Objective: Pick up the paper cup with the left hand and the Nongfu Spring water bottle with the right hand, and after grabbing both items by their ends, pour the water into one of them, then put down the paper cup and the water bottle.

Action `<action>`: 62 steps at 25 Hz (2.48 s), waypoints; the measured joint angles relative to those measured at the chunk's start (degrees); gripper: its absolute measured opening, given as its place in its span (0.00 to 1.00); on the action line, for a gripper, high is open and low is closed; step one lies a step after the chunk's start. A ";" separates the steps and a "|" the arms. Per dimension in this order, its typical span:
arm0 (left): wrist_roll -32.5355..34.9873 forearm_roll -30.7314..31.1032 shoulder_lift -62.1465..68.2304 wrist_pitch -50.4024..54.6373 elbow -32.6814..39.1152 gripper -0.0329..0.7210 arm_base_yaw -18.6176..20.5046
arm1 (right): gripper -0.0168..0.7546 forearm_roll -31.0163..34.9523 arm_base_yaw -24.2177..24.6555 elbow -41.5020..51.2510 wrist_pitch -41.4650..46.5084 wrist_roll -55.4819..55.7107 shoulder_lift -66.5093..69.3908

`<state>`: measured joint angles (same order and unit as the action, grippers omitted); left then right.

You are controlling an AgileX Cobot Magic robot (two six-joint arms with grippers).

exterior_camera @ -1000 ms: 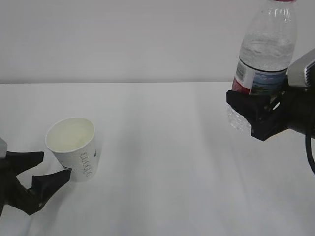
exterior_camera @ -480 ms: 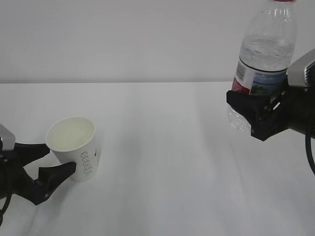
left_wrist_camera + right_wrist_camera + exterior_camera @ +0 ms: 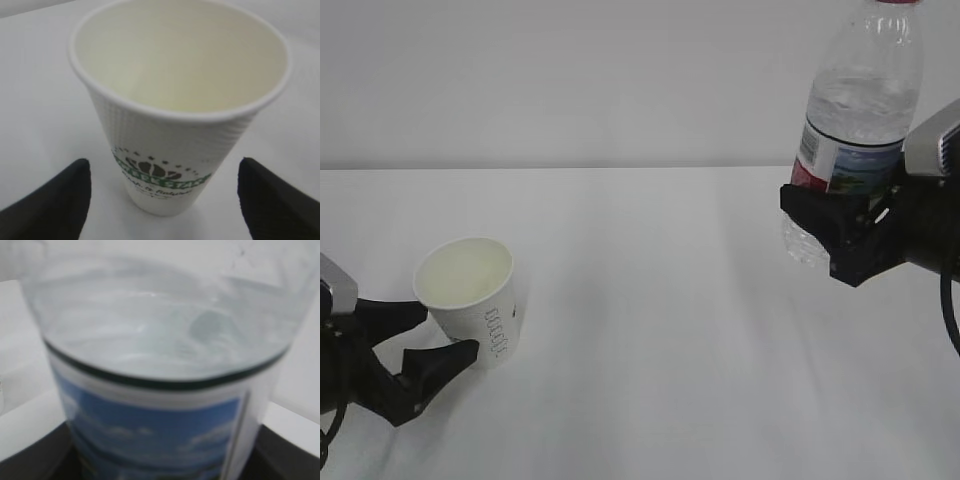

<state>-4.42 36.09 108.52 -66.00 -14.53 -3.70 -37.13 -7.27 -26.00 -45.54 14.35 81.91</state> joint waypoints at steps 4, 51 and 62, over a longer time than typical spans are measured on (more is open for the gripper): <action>0.00 0.94 0.37 0.00 -0.76 0.95 0.00 | 0.65 0.00 0.00 0.00 0.00 0.00 0.00; -1.95 -3.25 12.48 -0.11 -15.56 0.86 -9.51 | 0.65 0.00 0.00 0.00 0.60 0.00 0.00; -3.08 -3.25 11.95 -0.32 -14.33 0.79 -9.51 | 0.65 0.00 0.00 0.00 2.61 0.00 0.00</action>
<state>-7.50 32.84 120.47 -66.33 -28.86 -13.21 -37.13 -7.27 -26.00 -42.92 14.35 81.91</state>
